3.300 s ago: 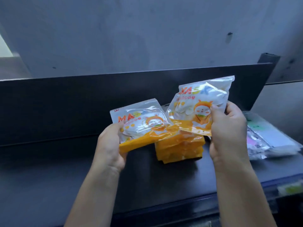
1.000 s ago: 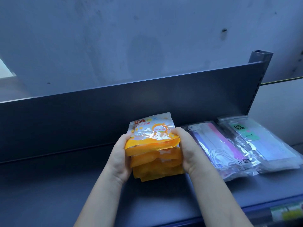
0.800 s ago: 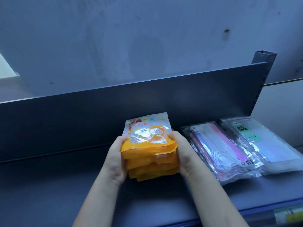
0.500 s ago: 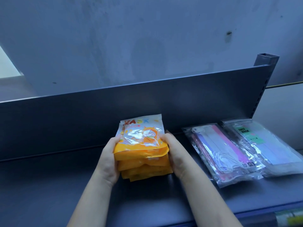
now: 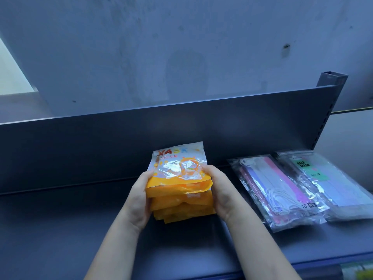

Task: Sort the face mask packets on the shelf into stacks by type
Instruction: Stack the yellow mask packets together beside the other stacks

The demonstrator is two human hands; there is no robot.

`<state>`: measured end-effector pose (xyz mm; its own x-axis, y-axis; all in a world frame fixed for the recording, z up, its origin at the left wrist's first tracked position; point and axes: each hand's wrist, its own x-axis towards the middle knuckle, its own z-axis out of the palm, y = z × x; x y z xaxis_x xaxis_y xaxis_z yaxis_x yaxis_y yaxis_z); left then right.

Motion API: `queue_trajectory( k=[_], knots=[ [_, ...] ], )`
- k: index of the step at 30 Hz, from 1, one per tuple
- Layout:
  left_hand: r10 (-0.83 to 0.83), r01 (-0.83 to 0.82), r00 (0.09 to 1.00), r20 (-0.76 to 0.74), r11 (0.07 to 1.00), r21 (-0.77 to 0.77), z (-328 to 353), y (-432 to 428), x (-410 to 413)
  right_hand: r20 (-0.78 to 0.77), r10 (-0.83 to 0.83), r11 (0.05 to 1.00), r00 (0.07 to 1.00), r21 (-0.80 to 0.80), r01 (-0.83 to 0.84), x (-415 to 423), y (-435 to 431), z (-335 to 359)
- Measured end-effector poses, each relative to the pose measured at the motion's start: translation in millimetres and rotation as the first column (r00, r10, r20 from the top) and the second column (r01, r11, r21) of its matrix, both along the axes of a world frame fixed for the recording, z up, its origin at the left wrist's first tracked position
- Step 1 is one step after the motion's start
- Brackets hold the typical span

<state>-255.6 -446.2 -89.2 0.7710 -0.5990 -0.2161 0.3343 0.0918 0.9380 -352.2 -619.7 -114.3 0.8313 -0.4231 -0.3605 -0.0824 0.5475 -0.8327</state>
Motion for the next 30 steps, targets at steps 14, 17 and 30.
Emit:
queue_trajectory(
  k=[14,17,30],
  knots=[
    [-0.009,0.009,1.0,0.014,1.0,-0.014,-4.8,11.7,9.2,0.097,-0.008,1.0,0.995,0.005,0.007,12.4,14.0,-9.6],
    [-0.011,0.011,1.0,-0.01,1.0,-0.02,-4.9,8.8,10.6,0.113,-0.055,0.995,0.992,-0.073,0.063,17.2,16.9,-12.8],
    [-0.026,0.026,1.0,0.001,0.999,-0.031,-13.3,11.9,19.2,0.059,0.002,0.987,0.998,-0.158,0.007,15.4,18.3,-8.9]
  ],
)
